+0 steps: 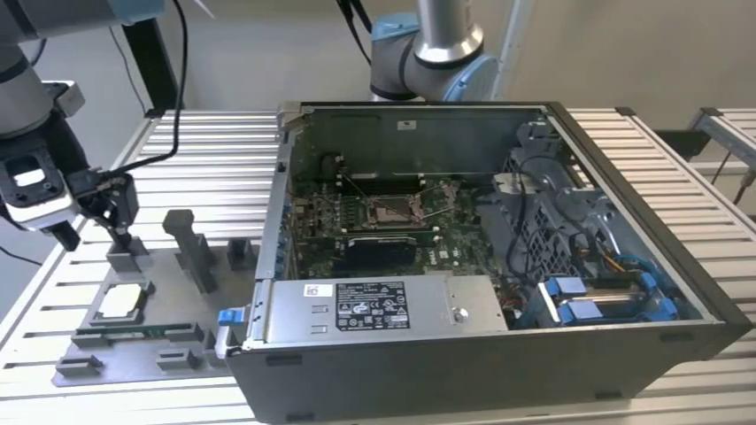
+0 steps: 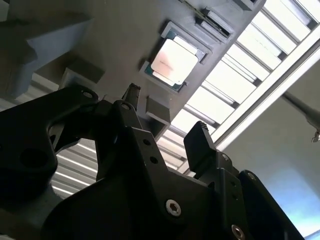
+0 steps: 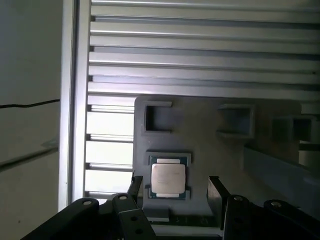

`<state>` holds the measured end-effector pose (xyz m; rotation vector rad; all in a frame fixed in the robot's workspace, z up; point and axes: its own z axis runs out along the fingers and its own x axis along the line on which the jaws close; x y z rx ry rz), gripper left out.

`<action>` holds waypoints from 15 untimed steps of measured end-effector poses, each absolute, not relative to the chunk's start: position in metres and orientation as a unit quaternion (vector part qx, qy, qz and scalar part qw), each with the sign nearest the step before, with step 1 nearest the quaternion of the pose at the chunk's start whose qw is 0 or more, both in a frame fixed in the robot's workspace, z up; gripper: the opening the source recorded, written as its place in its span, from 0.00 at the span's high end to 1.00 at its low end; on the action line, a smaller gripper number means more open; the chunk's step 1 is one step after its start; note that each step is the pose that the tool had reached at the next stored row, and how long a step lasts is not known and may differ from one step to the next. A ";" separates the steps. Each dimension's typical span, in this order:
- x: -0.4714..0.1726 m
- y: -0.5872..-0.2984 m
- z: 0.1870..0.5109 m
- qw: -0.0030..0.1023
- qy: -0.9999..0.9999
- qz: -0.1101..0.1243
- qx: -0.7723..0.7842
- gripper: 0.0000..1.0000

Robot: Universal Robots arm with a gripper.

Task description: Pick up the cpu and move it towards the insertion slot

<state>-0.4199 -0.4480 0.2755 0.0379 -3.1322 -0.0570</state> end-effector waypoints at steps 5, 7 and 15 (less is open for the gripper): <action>-0.419 -0.450 0.266 0.004 -1.000 -0.018 0.012 0.00; -0.419 -0.450 0.263 0.004 -1.000 -0.018 0.012 0.00; -0.419 -0.460 0.248 0.004 -1.000 -0.018 0.012 0.00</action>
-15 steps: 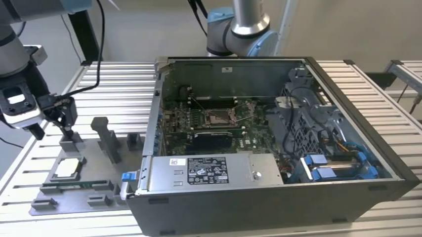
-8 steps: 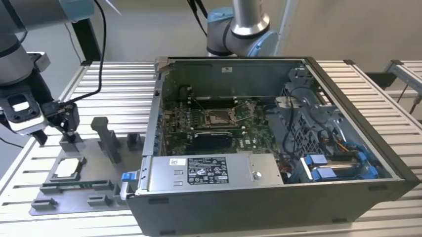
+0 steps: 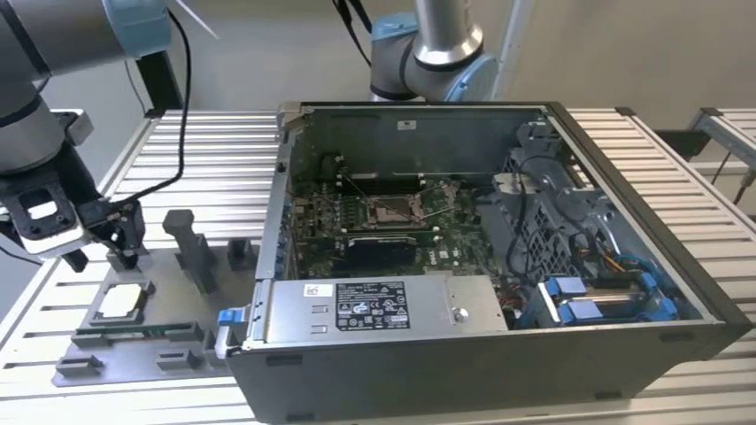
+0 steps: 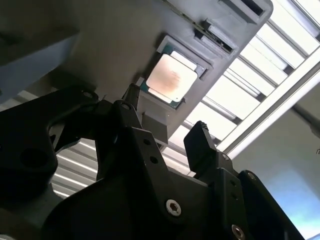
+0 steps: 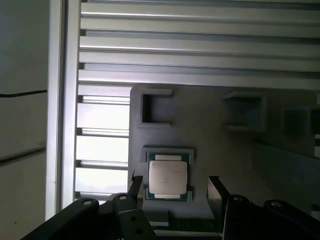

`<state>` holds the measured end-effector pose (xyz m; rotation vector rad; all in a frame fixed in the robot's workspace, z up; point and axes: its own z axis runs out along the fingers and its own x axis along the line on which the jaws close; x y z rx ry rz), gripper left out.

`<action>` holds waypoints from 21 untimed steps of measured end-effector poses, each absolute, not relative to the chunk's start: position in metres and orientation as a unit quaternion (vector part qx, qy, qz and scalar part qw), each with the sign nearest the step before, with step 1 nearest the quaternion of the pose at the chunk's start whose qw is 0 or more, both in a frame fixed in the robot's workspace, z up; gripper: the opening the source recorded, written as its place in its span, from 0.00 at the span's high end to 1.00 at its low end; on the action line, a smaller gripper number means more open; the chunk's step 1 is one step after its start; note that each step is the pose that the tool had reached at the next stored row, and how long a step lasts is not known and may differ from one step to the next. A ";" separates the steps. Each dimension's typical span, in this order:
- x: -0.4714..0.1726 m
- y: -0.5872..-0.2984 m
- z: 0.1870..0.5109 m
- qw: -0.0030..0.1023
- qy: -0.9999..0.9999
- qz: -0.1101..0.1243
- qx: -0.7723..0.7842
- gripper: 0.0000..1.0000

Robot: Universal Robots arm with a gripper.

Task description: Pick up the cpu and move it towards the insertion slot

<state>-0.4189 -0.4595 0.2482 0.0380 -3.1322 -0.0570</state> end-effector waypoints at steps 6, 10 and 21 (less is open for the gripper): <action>-0.419 -0.465 0.237 0.004 -1.000 -0.018 0.012 0.00; -0.419 -0.465 0.230 0.004 -1.000 -0.018 0.012 0.00; -0.421 -0.465 0.210 0.003 -1.000 -0.015 0.012 0.00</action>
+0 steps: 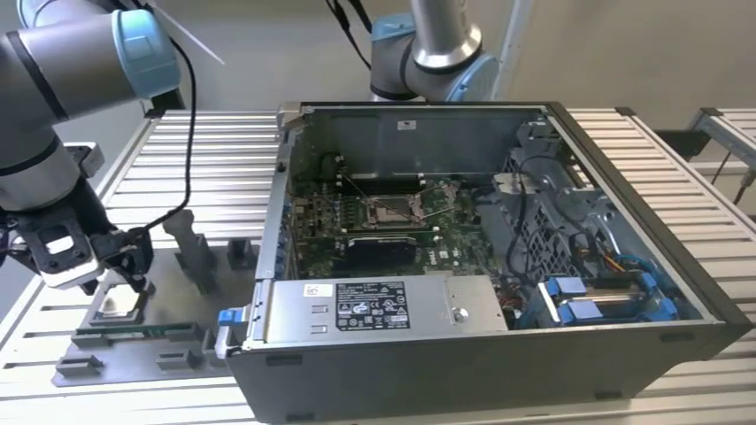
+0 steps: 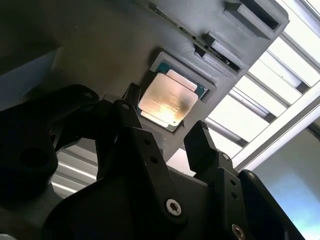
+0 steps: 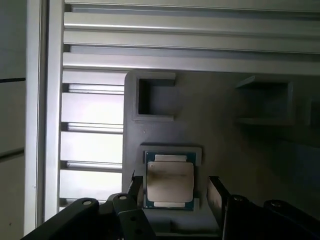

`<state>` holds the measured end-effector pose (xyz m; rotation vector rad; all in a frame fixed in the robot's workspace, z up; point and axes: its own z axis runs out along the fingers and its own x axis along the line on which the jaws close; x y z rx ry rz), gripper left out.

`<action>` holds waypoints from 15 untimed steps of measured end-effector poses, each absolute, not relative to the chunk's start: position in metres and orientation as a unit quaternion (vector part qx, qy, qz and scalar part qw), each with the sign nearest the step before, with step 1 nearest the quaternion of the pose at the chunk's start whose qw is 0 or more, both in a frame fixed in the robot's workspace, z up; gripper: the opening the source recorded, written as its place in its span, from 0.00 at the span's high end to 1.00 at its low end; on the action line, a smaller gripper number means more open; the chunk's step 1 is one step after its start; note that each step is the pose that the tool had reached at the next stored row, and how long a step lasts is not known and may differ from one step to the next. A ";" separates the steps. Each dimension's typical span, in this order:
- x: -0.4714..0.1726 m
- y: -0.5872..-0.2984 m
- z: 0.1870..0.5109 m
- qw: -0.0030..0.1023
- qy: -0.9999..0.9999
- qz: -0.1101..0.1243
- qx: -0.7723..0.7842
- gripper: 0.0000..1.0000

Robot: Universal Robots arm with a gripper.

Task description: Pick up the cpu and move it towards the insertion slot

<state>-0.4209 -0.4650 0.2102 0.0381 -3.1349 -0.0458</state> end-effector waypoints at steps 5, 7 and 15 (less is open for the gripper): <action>-0.423 -0.465 0.201 0.002 -1.000 -0.013 0.012 0.00; -0.423 -0.465 0.198 0.002 -1.000 -0.013 0.012 0.00; -0.424 -0.466 0.190 0.002 -1.000 -0.013 0.023 0.00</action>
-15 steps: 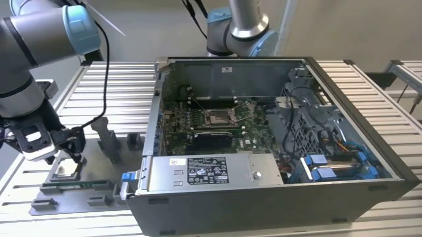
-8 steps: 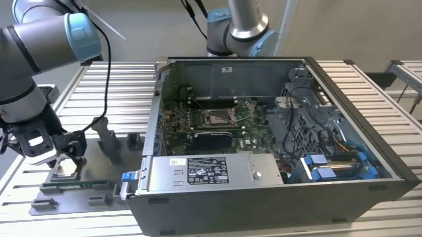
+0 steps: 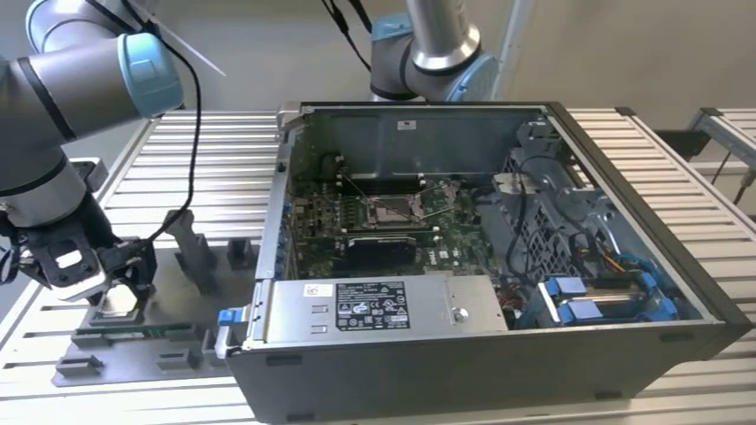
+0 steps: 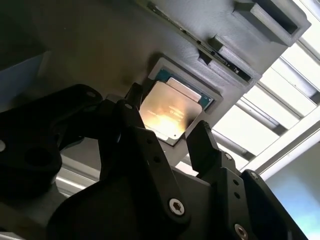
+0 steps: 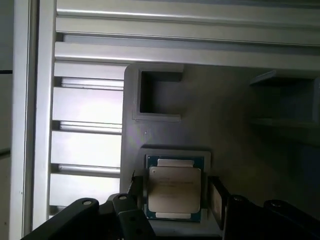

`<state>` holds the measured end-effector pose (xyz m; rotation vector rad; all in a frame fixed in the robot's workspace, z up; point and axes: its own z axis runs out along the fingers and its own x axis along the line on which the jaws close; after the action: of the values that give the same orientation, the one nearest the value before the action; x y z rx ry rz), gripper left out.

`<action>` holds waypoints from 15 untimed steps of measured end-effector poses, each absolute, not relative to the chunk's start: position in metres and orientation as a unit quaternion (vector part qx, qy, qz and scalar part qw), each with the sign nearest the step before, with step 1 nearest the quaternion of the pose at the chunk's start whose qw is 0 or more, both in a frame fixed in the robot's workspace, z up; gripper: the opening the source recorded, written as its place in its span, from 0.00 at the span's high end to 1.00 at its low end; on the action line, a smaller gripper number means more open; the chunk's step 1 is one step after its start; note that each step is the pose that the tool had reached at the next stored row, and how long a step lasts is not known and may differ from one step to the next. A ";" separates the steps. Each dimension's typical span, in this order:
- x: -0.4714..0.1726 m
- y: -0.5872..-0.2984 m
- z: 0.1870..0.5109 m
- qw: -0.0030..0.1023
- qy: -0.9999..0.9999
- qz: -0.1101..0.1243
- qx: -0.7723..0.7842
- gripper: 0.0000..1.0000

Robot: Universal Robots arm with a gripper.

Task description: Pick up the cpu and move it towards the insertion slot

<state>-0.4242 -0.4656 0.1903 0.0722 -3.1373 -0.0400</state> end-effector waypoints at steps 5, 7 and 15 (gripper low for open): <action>-0.424 -0.466 0.188 0.002 -0.999 -0.013 0.030 0.00; -0.424 -0.466 0.188 0.002 -0.999 -0.013 0.030 0.00; -0.424 -0.466 0.187 0.002 -0.999 -0.013 0.030 0.00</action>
<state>-0.4244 -0.4661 0.1868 0.0954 -3.1365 -0.0400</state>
